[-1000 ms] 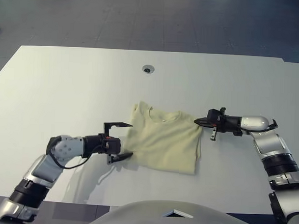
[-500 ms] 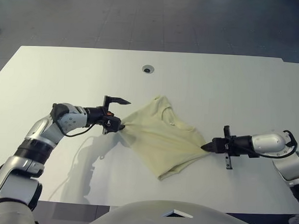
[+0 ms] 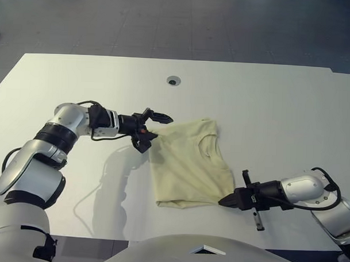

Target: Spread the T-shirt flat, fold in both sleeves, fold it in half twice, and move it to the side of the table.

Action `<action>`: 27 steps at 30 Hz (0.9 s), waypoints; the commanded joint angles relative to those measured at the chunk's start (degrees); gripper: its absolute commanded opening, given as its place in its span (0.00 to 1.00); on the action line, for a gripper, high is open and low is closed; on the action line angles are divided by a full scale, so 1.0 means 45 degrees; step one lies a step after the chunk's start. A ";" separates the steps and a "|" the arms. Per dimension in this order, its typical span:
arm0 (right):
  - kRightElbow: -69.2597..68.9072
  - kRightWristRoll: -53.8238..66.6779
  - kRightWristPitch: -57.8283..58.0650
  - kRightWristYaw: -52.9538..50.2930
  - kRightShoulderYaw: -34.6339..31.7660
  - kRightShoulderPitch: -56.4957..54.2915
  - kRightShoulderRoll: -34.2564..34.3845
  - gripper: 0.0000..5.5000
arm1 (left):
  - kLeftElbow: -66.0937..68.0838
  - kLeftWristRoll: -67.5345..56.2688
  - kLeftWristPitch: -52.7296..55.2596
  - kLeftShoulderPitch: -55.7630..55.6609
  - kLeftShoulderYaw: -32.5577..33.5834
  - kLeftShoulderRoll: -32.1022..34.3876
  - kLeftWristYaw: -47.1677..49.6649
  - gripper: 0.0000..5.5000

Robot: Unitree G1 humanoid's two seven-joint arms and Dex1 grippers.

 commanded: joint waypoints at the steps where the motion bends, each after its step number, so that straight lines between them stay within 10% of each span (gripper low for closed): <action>1: -0.0478 0.0243 0.0479 -0.0246 0.0027 -0.0021 0.0103 0.00 | 0.0414 0.1631 0.0375 -0.0323 -0.1142 -0.0186 0.2050 0.98; 16: -0.1446 0.3313 0.1200 -0.0643 -0.3451 0.0781 -0.0315 0.00 | -0.2078 0.0882 0.1241 -0.0338 0.0358 0.2211 0.5429 0.98; 27: -0.0055 0.1721 -0.1060 -0.1344 -0.5425 0.2789 -0.0296 0.23 | -0.6347 -1.1799 0.0394 0.6464 -0.0012 0.4819 -0.1245 0.98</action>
